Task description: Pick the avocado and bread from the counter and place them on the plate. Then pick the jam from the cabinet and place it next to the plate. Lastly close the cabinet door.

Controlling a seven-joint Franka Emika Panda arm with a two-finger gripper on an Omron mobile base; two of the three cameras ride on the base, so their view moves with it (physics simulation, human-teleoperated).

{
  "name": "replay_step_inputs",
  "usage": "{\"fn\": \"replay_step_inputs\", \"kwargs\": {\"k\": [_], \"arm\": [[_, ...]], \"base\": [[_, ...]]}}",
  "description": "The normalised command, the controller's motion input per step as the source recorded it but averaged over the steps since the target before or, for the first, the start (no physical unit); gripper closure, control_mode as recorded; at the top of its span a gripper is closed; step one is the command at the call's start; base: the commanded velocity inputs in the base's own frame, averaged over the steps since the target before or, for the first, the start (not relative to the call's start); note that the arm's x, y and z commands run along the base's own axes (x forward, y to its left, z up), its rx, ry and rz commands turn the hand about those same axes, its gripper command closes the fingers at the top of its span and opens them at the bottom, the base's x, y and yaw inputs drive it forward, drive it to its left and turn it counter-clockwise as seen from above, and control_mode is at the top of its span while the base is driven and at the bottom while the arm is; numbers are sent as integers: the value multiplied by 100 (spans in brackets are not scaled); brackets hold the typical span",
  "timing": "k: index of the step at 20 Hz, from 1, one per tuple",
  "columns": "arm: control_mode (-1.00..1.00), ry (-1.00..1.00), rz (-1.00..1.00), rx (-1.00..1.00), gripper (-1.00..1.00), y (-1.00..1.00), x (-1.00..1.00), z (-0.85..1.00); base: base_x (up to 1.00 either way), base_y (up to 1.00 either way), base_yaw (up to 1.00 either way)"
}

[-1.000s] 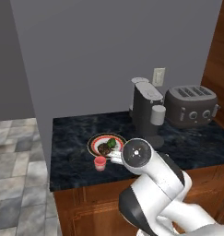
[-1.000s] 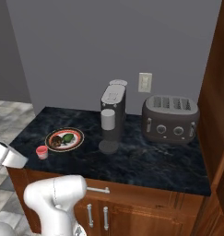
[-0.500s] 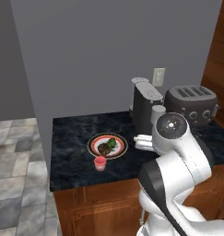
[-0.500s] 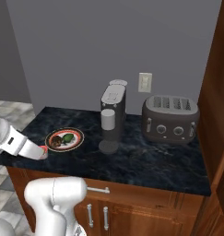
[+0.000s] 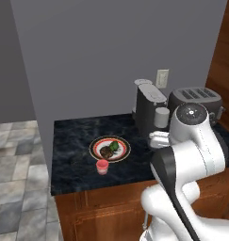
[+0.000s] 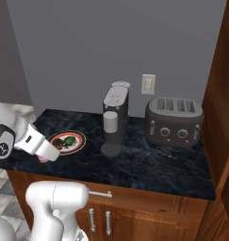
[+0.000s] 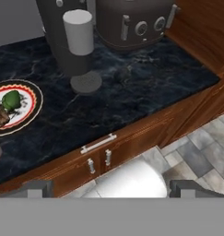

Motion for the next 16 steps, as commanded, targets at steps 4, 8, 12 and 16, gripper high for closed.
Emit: {"fn": "replay_step_inputs", "kwargs": {"k": [4, 8, 12, 16], "arm": [[-100, -3, 0, 0, -100, -1, 0, -29], [-100, 0, 0, 0, -100, 0, 1, -12], [-100, 0, 0, 0, -100, 0, 1, -10], [-100, 0, 0, -1, -100, 0, 0, -12]], "base": [[0, 0, 0], [0, 0, 0], [0, 0, 0], [0, 0, 0]]}}
